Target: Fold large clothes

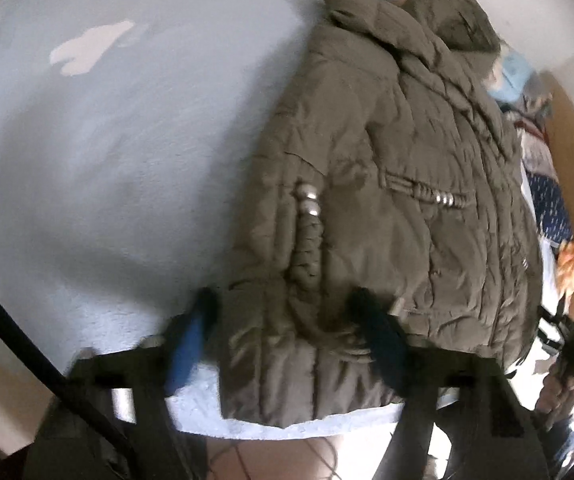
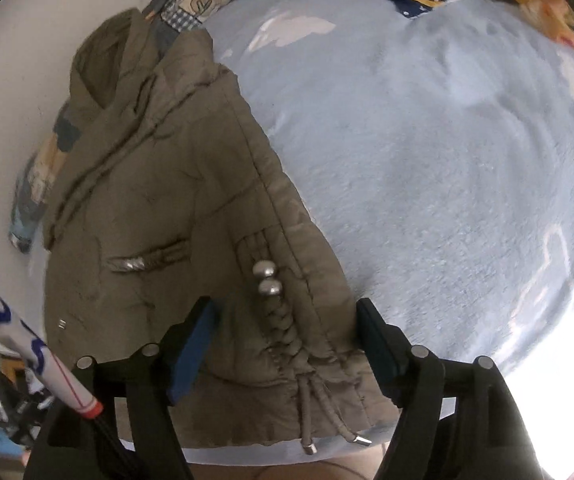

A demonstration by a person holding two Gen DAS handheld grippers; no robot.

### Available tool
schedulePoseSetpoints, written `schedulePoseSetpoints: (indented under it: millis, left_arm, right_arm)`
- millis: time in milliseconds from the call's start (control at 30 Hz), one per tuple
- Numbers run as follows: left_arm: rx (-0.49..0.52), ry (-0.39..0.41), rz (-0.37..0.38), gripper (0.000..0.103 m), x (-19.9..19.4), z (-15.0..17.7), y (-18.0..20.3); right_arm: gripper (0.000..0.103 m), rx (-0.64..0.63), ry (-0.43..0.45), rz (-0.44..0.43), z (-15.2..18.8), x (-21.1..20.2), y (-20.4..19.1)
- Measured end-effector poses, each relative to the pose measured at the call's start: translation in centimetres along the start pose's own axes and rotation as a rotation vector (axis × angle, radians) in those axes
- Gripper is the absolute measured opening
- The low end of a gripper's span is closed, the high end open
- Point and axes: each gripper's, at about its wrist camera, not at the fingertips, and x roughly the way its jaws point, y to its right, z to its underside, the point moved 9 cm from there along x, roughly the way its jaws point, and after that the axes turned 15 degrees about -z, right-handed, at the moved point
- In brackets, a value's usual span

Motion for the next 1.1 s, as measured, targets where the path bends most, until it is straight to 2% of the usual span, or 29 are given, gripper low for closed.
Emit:
schedulePoseSetpoints:
  millis: [33,67,100,167,333,467,567,600,667,700,733,767,800,867,933,967,1033,1100]
  left_arm:
    - [0.018,0.012,-0.016,0.052,0.0,0.1,0.4]
    - [0.033,0.025,-0.029,0.044,-0.1,0.0,0.5]
    - [0.051,0.041,-0.039,0.04,-0.4,0.1,0.8]
    - [0.073,0.067,-0.056,0.032,-0.7,-0.1,1.4]
    - [0.077,0.091,-0.099,0.029,-1.5,1.2,0.8]
    - [0.071,0.087,-0.114,0.029,-1.7,2.2,0.1]
    - [0.069,0.096,-0.124,0.03,-1.8,1.6,0.3]
    - [0.065,0.108,-0.136,0.031,-2.0,1.3,0.3]
    - [0.069,0.175,-0.174,0.035,-3.6,0.6,0.3]
    - [0.074,0.22,-0.186,0.036,-4.6,0.0,0.6]
    - [0.083,0.254,-0.195,0.043,-5.4,-0.5,1.1]
    - [0.104,0.302,-0.208,0.053,-6.4,-1.1,1.9]
    - [0.127,0.341,-0.217,0.057,-7.1,-1.7,2.7]
    - [0.186,0.399,-0.226,0.059,-8.0,-2.7,5.0]
    - [0.245,0.412,-0.228,0.059,-8.2,-3.5,7.5]
    - [0.263,0.414,-0.22,0.063,-8.2,-3.9,9.1]
    - [0.301,0.395,-0.202,0.071,-7.5,-4.5,11.4]
    - [0.337,0.373,-0.206,0.071,-6.2,-4.9,13.3]
  right_arm:
    - [0.075,0.002,-0.004,0.003,0.1,0.2,0.1]
    - [0.063,0.007,-0.012,0.007,0.3,0.5,0.3]
    - [0.044,0.007,-0.022,0.016,0.5,0.8,0.5]
    - [0.031,0.002,-0.035,0.013,0.7,0.7,0.6]
    - [0.023,0.011,-0.019,0.006,1.2,-0.8,0.9]
    - [0.023,0.001,-0.026,0.028,1.7,-1.2,0.7]
    - [0.024,-0.011,-0.032,0.057,1.5,-1.1,0.6]
    - [0.029,-0.022,-0.031,0.074,1.3,-1.1,0.6]
    - [0.033,-0.034,-0.014,0.097,0.9,-1.5,0.4]
    - [0.04,-0.052,0.009,0.111,0.5,-2.1,-0.1]
    - [0.045,-0.077,0.038,0.127,0.1,-2.7,-0.6]
    - [0.055,-0.122,0.089,0.156,-0.4,-3.7,-1.2]
    - [0.064,-0.176,0.146,0.184,-1.0,-4.7,-2.1]
    - [0.068,-0.245,0.181,0.178,-1.4,-4.9,-4.0]
    - [0.068,-0.319,0.155,0.137,-1.1,-3.6,-6.4]
    - [0.068,-0.354,0.125,0.117,-0.6,-2.5,-7.6]
    - [0.068,-0.393,0.046,0.06,0.8,0.5,-9.6]
    - [0.067,-0.39,-0.044,0.02,2.2,3.6,-10.5]
